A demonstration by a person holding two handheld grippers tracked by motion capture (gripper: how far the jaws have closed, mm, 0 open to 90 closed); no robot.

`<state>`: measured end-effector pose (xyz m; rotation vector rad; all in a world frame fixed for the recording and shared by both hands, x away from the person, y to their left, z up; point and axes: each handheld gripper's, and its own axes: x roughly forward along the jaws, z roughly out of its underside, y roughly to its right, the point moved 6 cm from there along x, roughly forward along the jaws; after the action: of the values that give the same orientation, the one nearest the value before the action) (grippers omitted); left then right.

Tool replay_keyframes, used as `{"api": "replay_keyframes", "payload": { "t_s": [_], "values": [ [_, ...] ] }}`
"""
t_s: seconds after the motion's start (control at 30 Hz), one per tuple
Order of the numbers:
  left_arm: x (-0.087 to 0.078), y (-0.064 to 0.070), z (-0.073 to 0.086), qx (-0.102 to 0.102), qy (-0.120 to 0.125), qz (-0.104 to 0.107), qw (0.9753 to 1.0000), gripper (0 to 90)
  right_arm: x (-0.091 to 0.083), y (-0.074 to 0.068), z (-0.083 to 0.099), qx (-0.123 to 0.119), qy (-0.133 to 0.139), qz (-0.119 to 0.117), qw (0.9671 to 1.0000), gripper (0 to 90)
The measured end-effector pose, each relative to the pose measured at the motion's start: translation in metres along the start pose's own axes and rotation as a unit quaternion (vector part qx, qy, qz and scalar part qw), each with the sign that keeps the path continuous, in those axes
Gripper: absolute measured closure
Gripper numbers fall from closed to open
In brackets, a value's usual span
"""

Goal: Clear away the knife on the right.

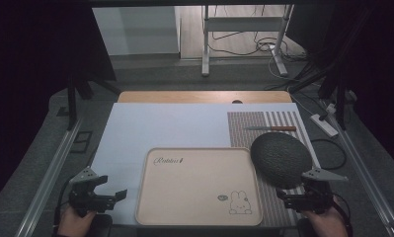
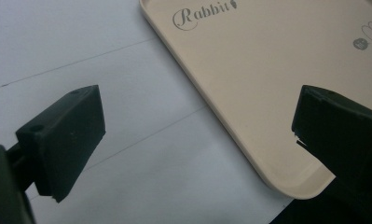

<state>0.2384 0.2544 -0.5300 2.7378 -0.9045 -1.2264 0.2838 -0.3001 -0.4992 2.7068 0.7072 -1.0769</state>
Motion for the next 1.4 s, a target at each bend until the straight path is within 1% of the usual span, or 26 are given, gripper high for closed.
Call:
{"api": "replay_keyframes", "payload": {
  "t_s": [0.17, 0.33, 0.43, 0.57, 0.7, 0.83, 0.87, 0.9, 0.97, 1.07, 1.1, 1.17, 1.2, 1.4],
  "values": [
    [-0.001, -0.001, 0.001, -0.003, 0.003, 0.002, 1.0, 3.7, 0.0, -0.003, 0.0, -0.012, 0.001, 0.0, 0.9999, 0.0],
    [-0.001, -0.001, 0.001, -0.006, 0.007, 0.003, 1.0, 3.8, 0.0, -0.002, -0.001, -0.009, 0.0, -0.003, 1.0, 0.0],
    [-0.002, -0.001, 0.001, -0.004, 0.007, 0.006, 0.9999, 3.9, 0.001, -0.002, 0.0, -0.01, -0.004, -0.005, 0.9999, 0.0],
    [-0.001, 0.0, 0.001, 0.001, 0.005, 0.007, 1.0, 3.9, 0.001, -0.003, 0.0, -0.013, -0.007, -0.007, 0.9999, 0.0],
    [-0.001, 0.0, 0.001, 0.0, 0.006, 0.008, 1.0, 3.9, 0.002, -0.004, 0.0, -0.017, -0.011, -0.01, 0.9997, 0.0],
    [-0.002, -0.001, 0.001, -0.002, 0.007, 0.009, 0.9999, 3.8, 0.003, -0.007, 0.0, -0.03, -0.016, -0.013, 0.9993, 0.0],
    [-0.002, -0.001, 0.001, -0.002, 0.007, 0.009, 0.9999, 3.8, 0.003, -0.007, 0.0, -0.03, -0.016, -0.013, 0.9993, 0.0],
    [-0.001, -0.001, 0.001, -0.002, 0.007, 0.009, 0.9999, 3.8, 0.005, -0.008, 0.001, -0.04, -0.024, -0.015, 0.9988, 0.0],
    [-0.001, -0.001, 0.001, -0.003, 0.007, 0.009, 0.9999, 3.8, 0.006, -0.009, 0.001, -0.045, -0.028, -0.014, 0.9985, 0.0],
    [-0.001, -0.001, 0.001, -0.003, 0.006, 0.009, 0.9999, 3.8, 0.005, -0.01, -0.001, -0.045, -0.025, -0.015, 0.9985, 0.0],
    [-0.001, -0.001, 0.001, -0.002, 0.005, 0.009, 0.9999, 3.8, 0.004, -0.009, -0.004, -0.045, -0.017, -0.015, 0.9987, 0.0],
    [-0.001, 0.0, 0.001, -0.002, 0.004, 0.009, 0.9999, 3.8, 0.004, -0.009, -0.006, -0.044, -0.015, -0.015, 0.9988, 0.0],
    [-0.001, -0.001, 0.001, -0.002, 0.005, 0.009, 0.9999, 3.8, 0.004, -0.007, -0.008, -0.042, -0.009, -0.014, 0.999, 0.0],
    [-0.001, -0.001, 0.001, -0.004, 0.004, 0.01, 0.9999, 3.8, 0.005, -0.005, -0.011, -0.038, -0.004, -0.018, 0.9991, 0.0]
  ]
}}
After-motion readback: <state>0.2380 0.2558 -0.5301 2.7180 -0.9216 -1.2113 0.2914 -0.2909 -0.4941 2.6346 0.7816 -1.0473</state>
